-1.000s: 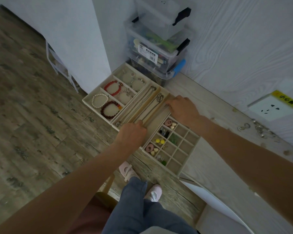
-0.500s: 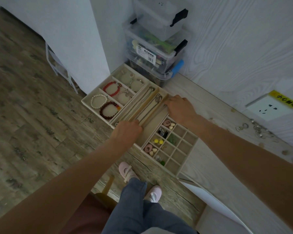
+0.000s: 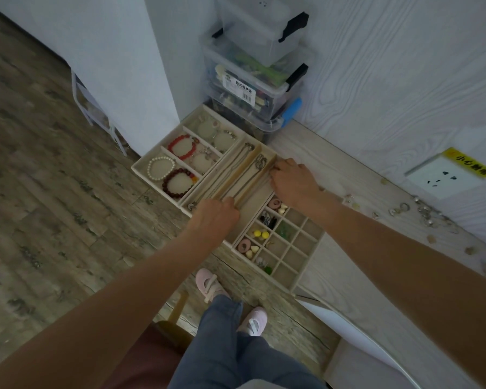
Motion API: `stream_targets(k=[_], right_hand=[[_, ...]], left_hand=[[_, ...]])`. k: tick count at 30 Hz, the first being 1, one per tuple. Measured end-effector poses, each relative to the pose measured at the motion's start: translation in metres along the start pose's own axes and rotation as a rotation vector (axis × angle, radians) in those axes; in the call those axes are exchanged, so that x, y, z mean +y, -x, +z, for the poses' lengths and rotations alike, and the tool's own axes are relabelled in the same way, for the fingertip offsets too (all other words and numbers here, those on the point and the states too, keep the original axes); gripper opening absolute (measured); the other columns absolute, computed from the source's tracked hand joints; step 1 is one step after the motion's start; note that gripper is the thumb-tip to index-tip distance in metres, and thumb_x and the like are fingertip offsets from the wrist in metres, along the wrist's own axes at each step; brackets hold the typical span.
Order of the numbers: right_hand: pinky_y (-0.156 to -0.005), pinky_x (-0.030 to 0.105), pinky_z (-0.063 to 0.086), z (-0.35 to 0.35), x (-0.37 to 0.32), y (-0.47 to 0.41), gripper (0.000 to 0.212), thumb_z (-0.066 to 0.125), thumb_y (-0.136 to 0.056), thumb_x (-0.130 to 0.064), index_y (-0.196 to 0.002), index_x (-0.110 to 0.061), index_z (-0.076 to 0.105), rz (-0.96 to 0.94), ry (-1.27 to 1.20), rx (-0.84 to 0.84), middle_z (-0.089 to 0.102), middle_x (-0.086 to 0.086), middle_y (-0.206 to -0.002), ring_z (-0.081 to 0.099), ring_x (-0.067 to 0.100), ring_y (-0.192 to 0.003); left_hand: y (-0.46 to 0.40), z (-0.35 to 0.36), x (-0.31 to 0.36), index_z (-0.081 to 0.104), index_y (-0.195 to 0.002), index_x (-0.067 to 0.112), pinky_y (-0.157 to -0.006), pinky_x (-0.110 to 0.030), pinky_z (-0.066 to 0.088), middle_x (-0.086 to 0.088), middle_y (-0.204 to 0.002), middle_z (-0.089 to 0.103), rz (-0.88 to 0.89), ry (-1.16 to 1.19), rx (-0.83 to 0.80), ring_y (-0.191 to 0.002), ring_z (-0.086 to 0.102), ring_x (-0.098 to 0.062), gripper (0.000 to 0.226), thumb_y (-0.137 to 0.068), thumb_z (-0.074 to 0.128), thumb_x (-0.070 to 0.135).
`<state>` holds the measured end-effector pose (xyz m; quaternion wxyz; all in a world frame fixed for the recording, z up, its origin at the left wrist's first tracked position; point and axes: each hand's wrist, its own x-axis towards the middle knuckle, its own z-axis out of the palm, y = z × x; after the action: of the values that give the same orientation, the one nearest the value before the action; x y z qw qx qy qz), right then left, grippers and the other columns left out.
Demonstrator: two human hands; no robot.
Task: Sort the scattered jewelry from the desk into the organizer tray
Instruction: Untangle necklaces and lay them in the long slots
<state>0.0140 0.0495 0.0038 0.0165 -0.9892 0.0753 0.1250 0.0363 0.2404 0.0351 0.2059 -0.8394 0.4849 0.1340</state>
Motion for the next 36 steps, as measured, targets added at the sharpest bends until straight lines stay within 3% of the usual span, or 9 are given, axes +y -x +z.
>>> stream_targets(k=[5, 12, 17, 28, 33, 36], right_hand=[[-0.099, 0.035, 0.03, -0.001, -0.002, 0.001, 0.034, 0.045, -0.095, -0.017, -0.128, -0.01, 0.052, 0.018, -0.004, -0.01, 0.046, 0.007, -0.134, 0.038, 0.026, -0.123], [-0.108, 0.033, 0.017, -0.001, -0.004, 0.006, 0.036, 0.051, -0.091, -0.015, -0.126, -0.011, 0.054, 0.041, 0.005, 0.066, 0.048, 0.005, -0.133, 0.04, 0.023, -0.124], [-0.11, 0.033, 0.015, 0.001, -0.006, 0.007, 0.03, 0.05, -0.091, -0.014, -0.119, -0.011, 0.058, 0.048, -0.01, 0.049, 0.05, 0.004, -0.13, 0.04, 0.022, -0.124], [-0.109, 0.033, 0.02, 0.001, -0.004, 0.006, 0.037, 0.04, -0.096, -0.015, -0.131, -0.009, 0.05, 0.052, -0.091, 0.003, 0.043, 0.007, -0.14, 0.036, 0.024, -0.13], [-0.103, 0.032, 0.028, 0.0, -0.002, 0.002, 0.038, 0.05, -0.093, -0.018, -0.129, -0.006, 0.051, 0.084, -0.165, -0.066, 0.045, 0.01, -0.137, 0.04, 0.026, -0.125], [-0.099, 0.032, 0.032, -0.004, 0.0, 0.003, 0.035, 0.038, -0.097, -0.014, -0.128, -0.007, 0.053, 0.119, -0.235, -0.025, 0.049, 0.01, -0.134, 0.043, 0.026, -0.122]], left_hand=[[0.003, 0.0, -0.001, 0.055, -0.12, 0.01, -0.06, -0.024, 0.039, -0.006, -0.114, 0.051, -0.005, 0.02, 0.001, -0.075, 0.059, -0.016, 0.034, -0.088, 0.054, 0.0], [0.006, -0.004, 0.0, 0.041, -0.134, 0.009, -0.062, -0.026, 0.04, -0.009, -0.12, 0.049, 0.005, 0.034, 0.016, -0.09, 0.063, -0.022, 0.051, -0.086, 0.056, 0.0], [0.006, -0.004, 0.0, 0.043, -0.132, 0.009, -0.063, -0.026, 0.04, -0.008, -0.118, 0.05, 0.01, 0.031, 0.019, -0.091, 0.062, -0.022, 0.047, -0.087, 0.055, 0.0], [-0.004, -0.006, -0.005, 0.052, -0.126, 0.011, -0.065, -0.027, 0.04, -0.008, -0.115, 0.053, 0.051, 0.061, 0.018, -0.094, 0.063, -0.024, 0.036, -0.092, 0.047, 0.001], [-0.011, -0.01, -0.003, 0.056, -0.122, 0.012, -0.066, -0.029, 0.042, -0.008, -0.112, 0.056, 0.043, 0.133, 0.025, -0.092, 0.062, -0.024, 0.029, -0.098, 0.04, 0.015], [-0.015, -0.012, -0.001, 0.06, -0.111, 0.012, -0.065, -0.029, 0.043, -0.005, -0.104, 0.059, 0.045, 0.176, 0.034, -0.087, 0.062, -0.021, 0.026, -0.097, 0.039, 0.016]])
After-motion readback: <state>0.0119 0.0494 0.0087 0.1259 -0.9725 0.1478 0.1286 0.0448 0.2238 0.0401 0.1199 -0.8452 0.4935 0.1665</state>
